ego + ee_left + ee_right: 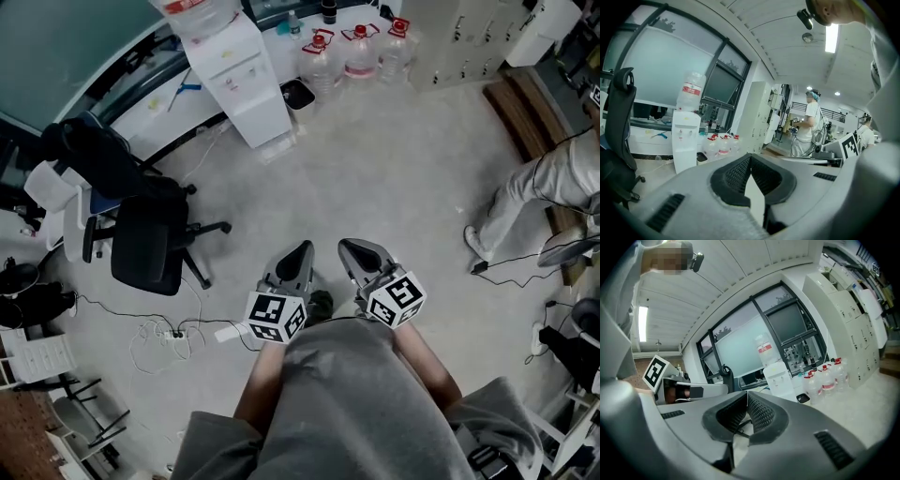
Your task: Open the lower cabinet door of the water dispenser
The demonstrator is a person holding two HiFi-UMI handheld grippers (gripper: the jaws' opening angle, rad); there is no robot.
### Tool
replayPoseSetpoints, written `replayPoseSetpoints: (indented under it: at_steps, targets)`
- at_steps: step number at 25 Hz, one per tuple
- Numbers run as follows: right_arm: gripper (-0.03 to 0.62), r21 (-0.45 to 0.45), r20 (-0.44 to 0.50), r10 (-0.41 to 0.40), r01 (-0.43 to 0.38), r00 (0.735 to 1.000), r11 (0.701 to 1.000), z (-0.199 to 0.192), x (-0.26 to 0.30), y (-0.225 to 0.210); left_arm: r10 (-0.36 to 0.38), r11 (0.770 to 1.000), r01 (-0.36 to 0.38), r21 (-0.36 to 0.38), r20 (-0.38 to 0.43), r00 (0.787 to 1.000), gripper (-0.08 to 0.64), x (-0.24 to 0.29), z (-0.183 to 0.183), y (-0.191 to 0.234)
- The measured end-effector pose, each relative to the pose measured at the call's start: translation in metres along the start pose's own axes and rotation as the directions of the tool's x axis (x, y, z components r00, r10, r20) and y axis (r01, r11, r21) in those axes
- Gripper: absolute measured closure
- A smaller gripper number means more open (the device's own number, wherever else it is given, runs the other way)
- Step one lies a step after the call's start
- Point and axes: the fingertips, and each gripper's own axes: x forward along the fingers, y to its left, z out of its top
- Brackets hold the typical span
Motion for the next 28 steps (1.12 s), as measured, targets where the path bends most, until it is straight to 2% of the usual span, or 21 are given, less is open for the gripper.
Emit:
replayPoseSetpoints:
  at_steps: [7,15,22,28]
  targets:
    - [0.580,-0.002,-0.016,-0.028,0.028,0.999,1.000,0.007,0.057,0.001,-0.036,0.999,0.037,0.011,-0.019,0.999,0.549,0.009,0.016,0.052]
    - [0.580,-0.001,-0.026,-0.041,0.041,0.999,0.999,0.005,0.103,0.010,-0.051,0.999,0.051,-0.013,-0.031,0.998,0.549,0.013,0.021,0.101]
    - [0.580,0.016,-0.031,-0.066,0.067,0.997,0.998,0.015,0.130,-0.007,-0.052,0.997,0.050,-0.051,-0.039,0.998,0.549,0.031,0.027,0.128]
    - [0.580,0.028,-0.030,-0.050,0.051,0.998,0.998,0.027,0.164,-0.030,-0.035,0.998,0.032,-0.062,-0.038,0.999,0.549,0.055,0.038,0.152]
